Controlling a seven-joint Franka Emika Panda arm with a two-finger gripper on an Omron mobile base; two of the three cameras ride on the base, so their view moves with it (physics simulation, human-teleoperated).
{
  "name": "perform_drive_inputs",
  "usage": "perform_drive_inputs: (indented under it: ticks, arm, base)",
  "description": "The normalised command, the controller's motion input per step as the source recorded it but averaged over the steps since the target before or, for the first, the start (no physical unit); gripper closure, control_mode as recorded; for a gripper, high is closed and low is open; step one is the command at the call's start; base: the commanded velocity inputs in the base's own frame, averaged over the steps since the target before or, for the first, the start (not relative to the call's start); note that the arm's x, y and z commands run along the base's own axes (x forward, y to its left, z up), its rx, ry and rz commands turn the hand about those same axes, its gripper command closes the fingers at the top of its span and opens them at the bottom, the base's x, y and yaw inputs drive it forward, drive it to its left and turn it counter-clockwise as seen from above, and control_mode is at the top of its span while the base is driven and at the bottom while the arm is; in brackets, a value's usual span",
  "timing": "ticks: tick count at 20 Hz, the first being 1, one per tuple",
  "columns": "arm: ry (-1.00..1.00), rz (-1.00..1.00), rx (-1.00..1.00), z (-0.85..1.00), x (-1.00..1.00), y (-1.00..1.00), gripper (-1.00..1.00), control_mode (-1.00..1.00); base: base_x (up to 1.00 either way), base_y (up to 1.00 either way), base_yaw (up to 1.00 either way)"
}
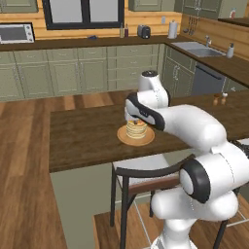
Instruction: Take the strawberry from the fridge and place it on top of the pancake, located on the dining counter.
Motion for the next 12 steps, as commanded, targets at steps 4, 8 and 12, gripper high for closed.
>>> perform_drive_inputs:
  ticks: [4,8,12]
  arm:
    - [-0.01,0.0,0.0,0.67,-1.0,0.19,-1.0,-1.0]
    - [-0.09,0.0,0.0,0.31,-1.0,0.1,-1.0,-1.0]
    - [-0.07,0.0,-0.01,0.13,-1.0,0.17,-1.0,-1.0]
  base:
    - [0.0,0.0,0.0]
    - [0.0,0.0,0.0]
    - [0.0,0.0,0.0]
